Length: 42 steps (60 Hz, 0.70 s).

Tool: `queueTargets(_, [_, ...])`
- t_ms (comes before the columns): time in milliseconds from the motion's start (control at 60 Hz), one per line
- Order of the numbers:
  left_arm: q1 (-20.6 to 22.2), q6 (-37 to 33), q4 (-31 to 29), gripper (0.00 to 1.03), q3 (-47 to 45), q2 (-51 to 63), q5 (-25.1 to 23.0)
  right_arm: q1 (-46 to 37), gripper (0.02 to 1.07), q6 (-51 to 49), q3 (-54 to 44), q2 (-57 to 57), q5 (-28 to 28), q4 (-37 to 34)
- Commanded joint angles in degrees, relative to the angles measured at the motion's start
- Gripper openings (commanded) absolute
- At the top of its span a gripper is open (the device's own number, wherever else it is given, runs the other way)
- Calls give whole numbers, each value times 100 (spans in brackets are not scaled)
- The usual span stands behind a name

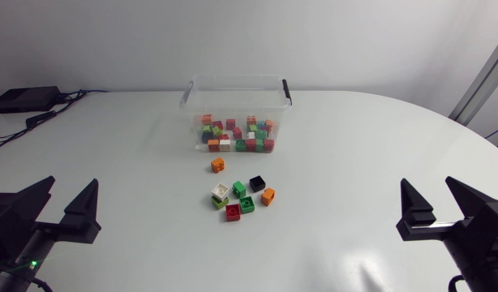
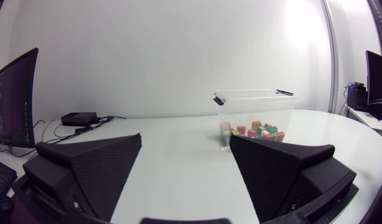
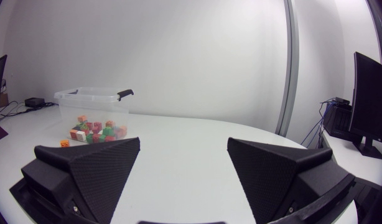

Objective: Place the duplo bricks in the container

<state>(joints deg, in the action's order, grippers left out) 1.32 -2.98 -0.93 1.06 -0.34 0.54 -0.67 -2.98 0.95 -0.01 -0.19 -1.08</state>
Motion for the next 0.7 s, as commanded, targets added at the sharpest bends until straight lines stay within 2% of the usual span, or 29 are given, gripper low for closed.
queueTargets(0, [44, 96, 31, 99, -97, -45, 8, 67, 103, 87, -104, -34, -8, 73])
queueTargets(400, [52, 131, 40, 99, -62, -45, 8, 32, 103, 61, -104, -34, 1, 82])
queueTargets(683, [175, 131, -452, 99, 773, 271, 8, 128, 103, 52, 415, 1, 1, -94])
